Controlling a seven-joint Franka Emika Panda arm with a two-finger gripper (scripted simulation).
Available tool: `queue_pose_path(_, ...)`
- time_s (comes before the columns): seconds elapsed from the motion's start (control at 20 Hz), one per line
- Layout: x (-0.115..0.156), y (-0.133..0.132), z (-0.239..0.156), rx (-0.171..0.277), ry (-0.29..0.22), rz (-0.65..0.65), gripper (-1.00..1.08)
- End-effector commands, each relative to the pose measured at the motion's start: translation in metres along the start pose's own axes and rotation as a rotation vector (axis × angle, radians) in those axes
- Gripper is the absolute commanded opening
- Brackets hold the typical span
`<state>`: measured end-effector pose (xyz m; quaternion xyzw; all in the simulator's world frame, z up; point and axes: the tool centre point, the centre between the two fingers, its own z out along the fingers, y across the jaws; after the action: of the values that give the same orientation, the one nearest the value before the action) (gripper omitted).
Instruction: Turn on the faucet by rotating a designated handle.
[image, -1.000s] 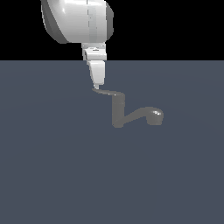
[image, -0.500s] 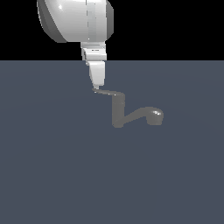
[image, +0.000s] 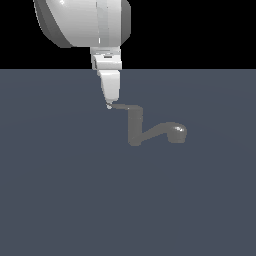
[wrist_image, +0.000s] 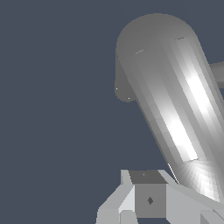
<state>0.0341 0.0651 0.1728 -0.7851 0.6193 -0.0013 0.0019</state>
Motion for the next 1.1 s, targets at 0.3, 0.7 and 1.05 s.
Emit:
queue_pose_path(0.3,-0.004,0.028,0.0,-0.005,0.0,0.001,-1.0)
queue_pose_path(0.7,0.004,0.041,-0.002,0.001,0.001,-0.002,-1.0)
queue_pose_path(1.05,0.018,0.064,-0.001,-0.002,0.001,-0.001,-1.0)
